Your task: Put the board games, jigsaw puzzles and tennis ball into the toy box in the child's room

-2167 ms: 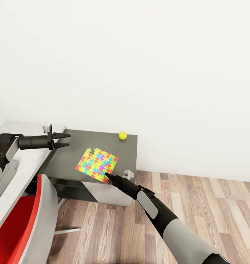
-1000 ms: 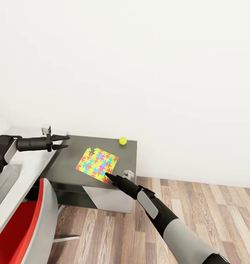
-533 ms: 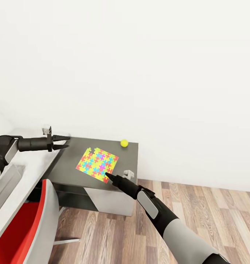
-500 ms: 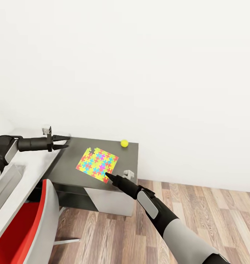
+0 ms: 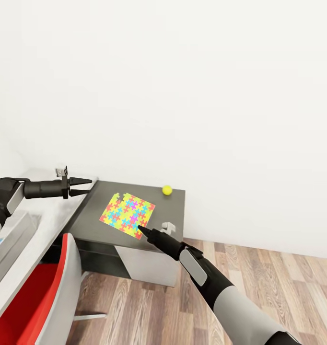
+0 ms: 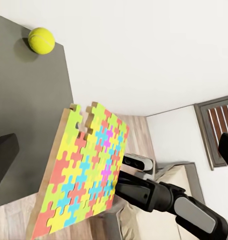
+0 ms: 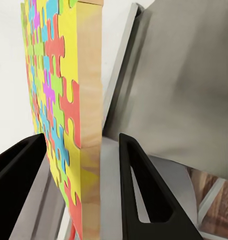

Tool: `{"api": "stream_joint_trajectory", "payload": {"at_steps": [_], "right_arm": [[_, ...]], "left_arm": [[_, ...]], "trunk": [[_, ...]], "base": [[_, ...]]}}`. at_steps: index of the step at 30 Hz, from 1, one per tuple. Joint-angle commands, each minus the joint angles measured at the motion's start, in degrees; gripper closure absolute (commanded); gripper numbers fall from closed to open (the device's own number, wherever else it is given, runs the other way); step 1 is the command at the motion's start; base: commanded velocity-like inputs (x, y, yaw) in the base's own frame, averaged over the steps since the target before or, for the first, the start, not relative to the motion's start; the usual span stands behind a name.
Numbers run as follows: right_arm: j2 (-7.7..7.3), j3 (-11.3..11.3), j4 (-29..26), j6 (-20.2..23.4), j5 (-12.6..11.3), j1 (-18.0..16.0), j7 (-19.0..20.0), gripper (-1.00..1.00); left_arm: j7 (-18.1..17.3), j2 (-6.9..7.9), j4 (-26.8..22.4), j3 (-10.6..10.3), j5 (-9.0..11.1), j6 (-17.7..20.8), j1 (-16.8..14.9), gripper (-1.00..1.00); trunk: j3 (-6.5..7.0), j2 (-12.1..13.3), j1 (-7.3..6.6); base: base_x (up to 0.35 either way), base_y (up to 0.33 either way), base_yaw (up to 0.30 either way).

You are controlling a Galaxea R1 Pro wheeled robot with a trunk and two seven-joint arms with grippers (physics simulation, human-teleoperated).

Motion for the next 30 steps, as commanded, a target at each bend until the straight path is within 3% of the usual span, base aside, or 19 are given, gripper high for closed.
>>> {"api": "stream_joint_trajectory", "payload": {"at_steps": [1, 17, 30], "right_arm": [[0.0, 0.05, 0.02, 0.35, -0.6, -0.06, 0.08, 1.0], [-0.07, -0.1, 0.06, 0.59, -0.69, -0.06, 0.14, 1.0], [0.0, -1.53, 0.09, 0.66, -0.69, -0.05, 0.07, 1.0]], "left_arm": [[-0.21, 0.08, 0.02, -0.31, 0.19, 0.53, -0.06, -1.0], [-0.24, -0.15, 0.02, -0.39, 0.28, -0.33, 0.01, -1.0], [-0.29, -0.1, 0.02, -0.36, 0.34, -0.35, 0.21, -1.0]], "trunk": [[-0.01, -0.11, 0.04], [1.51, -0.11, 0.04], [2.52, -0.11, 0.04]], "base": [[-0.002, 0.0, 0.089], [0.0, -0.007, 0.065], [0.05, -0.037, -0.145]]}}
